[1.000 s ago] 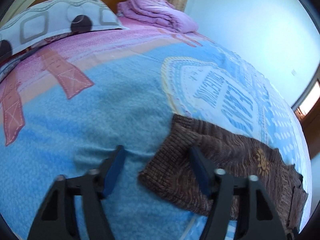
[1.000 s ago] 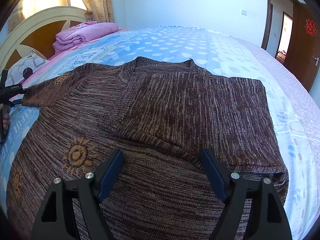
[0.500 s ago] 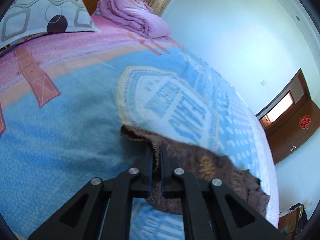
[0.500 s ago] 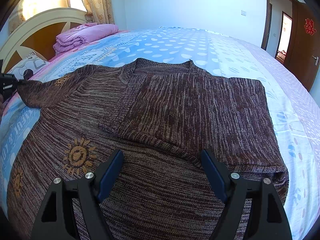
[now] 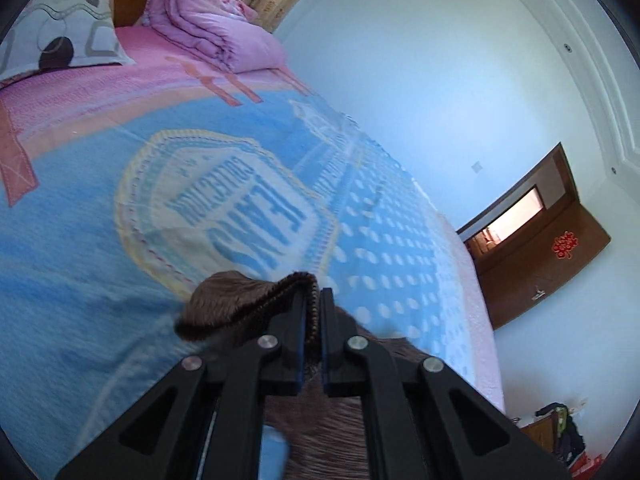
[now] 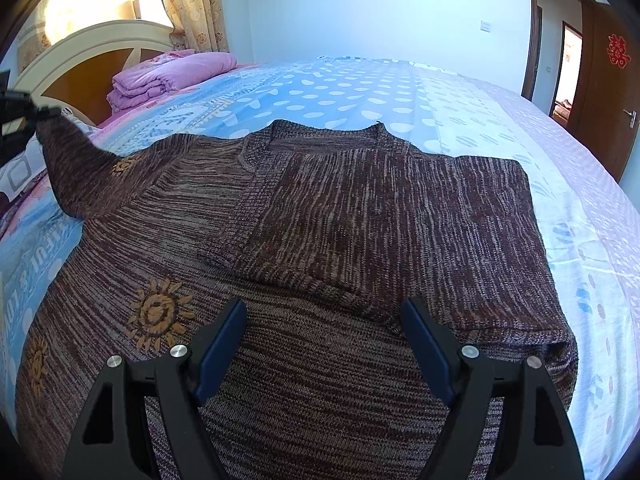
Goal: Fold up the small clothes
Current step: 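Fold the held sleeve across the sweater body with the left gripper, release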
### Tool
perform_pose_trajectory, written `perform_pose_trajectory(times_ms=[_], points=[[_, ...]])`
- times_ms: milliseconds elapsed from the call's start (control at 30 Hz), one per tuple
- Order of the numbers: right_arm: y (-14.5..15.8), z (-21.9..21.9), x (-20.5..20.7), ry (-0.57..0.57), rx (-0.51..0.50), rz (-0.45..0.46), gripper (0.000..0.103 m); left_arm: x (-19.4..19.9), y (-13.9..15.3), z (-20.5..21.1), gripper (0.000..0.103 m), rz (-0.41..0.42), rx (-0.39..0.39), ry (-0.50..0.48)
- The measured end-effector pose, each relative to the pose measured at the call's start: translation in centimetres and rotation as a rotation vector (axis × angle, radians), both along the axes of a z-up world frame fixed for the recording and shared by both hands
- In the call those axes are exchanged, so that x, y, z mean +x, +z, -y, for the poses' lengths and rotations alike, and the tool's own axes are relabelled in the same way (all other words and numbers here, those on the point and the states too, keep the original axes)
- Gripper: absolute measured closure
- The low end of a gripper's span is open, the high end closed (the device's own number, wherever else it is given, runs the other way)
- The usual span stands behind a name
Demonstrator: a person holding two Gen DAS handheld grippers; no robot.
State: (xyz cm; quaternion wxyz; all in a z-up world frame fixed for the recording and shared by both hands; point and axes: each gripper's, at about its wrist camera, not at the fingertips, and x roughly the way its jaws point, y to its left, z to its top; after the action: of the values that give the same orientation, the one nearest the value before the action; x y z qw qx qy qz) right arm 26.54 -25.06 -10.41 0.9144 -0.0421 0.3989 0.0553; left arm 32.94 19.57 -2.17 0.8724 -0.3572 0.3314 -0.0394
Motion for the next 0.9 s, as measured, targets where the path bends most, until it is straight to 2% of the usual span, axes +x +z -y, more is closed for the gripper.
perform_pose_trajectory(times_ms=[100, 267, 533, 633, 767, 800, 900], points=[[0.0, 0.1, -0.1, -0.001, 0.003, 0.003, 0.023, 0.5, 1.0, 2.5, 0.098, 0.021, -0.030, -0.023], [0.1, 0.3, -0.2, -0.003, 0.016, 0.009, 0.023, 1.2, 1.6, 7.1, 0.098, 0.041, -0.032, -0.074], [0.3, 0.6, -0.4, -0.005, 0.034, 0.017, 0.023, 1.8, -0.6, 16.3, 0.098, 0.037, 0.014, -0.218], [0.3, 0.7, -0.4, -0.008, 0.037, 0.021, 0.023, 1.9, -1.7, 19.1, 0.098, 0.024, 0.064, -0.260], [0.4, 0.9, -0.5, -0.010, 0.049, 0.025, 0.023, 2.5, -5.0, 23.2, 0.095, -0.045, 0.140, -0.355], [0.4, 1.0, -0.5, -0.010, 0.054, 0.025, 0.023, 2.4, -5.5, 23.9, 0.094, -0.054, 0.145, -0.386], [0.4, 1.2, -0.6, -0.009, 0.065, 0.028, 0.023, 1.6, -6.3, 25.2, 0.084, -0.081, 0.249, -0.434]])
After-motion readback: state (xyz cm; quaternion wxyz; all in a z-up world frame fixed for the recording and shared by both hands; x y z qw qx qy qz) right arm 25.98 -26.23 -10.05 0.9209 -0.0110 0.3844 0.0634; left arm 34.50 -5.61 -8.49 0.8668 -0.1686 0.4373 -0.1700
